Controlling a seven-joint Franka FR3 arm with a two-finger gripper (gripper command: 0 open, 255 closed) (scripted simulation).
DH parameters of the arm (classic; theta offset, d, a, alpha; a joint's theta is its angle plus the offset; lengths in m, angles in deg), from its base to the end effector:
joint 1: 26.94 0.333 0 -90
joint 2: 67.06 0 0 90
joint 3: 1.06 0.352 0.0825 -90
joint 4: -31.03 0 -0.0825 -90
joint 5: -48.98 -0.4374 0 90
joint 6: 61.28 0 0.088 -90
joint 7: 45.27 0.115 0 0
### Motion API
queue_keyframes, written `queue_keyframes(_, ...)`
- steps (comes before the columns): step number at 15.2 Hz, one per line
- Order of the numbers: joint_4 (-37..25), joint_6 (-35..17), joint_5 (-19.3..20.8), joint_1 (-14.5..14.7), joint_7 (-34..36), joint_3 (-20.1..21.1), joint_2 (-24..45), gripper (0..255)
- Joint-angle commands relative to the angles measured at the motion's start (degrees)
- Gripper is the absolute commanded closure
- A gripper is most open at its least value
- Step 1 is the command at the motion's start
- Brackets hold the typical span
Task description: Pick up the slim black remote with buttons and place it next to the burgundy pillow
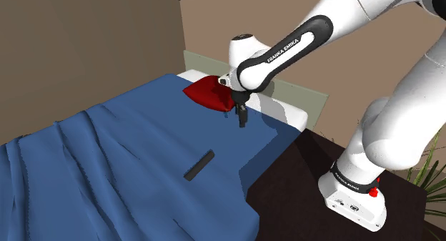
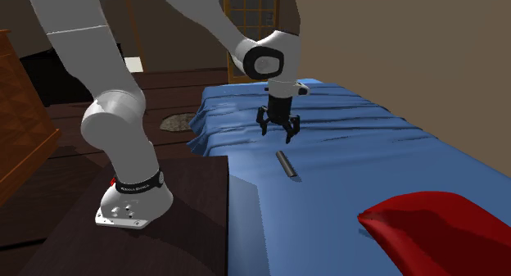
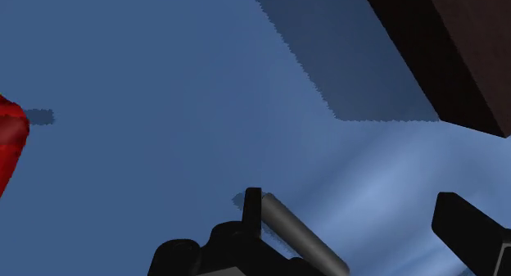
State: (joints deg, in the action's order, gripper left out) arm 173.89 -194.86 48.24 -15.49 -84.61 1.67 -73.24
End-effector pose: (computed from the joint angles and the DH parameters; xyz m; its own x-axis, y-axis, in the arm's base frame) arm 0.4711 0.1191 0.3106 0.6012 0.7982 -0.0395 0.7973 -0.6024 -0.0372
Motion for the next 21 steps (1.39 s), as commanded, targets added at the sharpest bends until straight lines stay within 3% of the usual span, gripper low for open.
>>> queue_keyframes(1, -1.38, -4.11, 0.46, 0.95, -1.74, 0.83, 4.72, 0)
queue_keyframes(11, -11.08, -17.93, 6.80, 4.85, -8.37, 3.64, 25.13, 0)
queue_keyframes(21, -24.56, -26.33, 15.74, 11.63, -12.75, 3.45, 44.12, 0)
